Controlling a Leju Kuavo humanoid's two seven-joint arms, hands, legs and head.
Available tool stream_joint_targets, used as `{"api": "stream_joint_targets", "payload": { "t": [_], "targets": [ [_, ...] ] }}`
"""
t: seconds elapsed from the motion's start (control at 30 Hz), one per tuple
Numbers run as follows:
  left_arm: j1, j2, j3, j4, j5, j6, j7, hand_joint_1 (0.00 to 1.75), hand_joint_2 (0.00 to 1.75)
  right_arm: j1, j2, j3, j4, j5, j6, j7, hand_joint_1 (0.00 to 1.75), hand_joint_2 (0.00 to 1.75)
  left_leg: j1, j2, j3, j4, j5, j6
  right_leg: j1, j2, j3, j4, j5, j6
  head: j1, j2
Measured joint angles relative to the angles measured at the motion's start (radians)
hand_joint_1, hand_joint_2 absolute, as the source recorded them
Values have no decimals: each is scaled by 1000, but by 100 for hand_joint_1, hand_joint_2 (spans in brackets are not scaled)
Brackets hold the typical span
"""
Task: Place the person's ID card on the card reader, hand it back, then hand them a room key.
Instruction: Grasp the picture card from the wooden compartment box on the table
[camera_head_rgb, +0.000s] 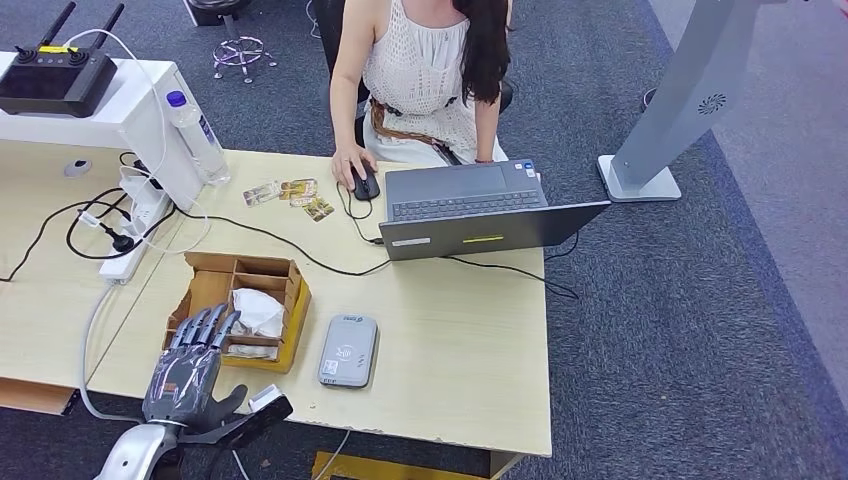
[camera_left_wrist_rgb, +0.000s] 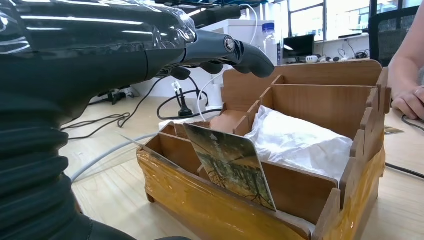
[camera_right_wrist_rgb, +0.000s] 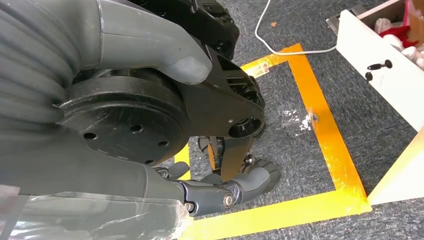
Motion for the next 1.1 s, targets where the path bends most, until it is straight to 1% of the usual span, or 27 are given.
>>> {"api": "stream_joint_targets", "payload": {
  "t": [0.47,0.7,0.73,0.83,0.87,1.1],
  "targets": [
    [-34,-37,23,52,-23,-2,-20,0,175,0,0,0,0,22,2,4,0,175,0,0,0,0,0,0,0,0,0,0,0,0,0,0],
    [-39,-46,23,65,-25,-2,-21,0,175,0,0,0,0,25,2,4,0,175,0,0,0,0,0,0,0,0,0,0,0,0,0,0],
    [-39,-47,23,65,-25,-2,-21,6,175,0,0,0,0,25,2,4,0,175,0,0,0,0,0,0,0,0,0,0,0,0,0,0],
    [-39,-48,23,65,-25,-2,-21,137,175,0,0,0,0,25,2,4,0,175,0,0,0,0,0,0,0,0,0,0,0,0,0,0],
    [-39,-49,23,65,-25,-2,-22,175,175,0,0,0,0,25,2,4,0,175,0,0,0,0,0,0,0,0,0,0,0,0,0,0],
    [-38,-49,23,64,-18,-5,-36,175,175,0,0,-1,0,27,3,4,0,175,0,0,0,0,0,0,0,0,0,0,0,0,0,0]
  ]
}}
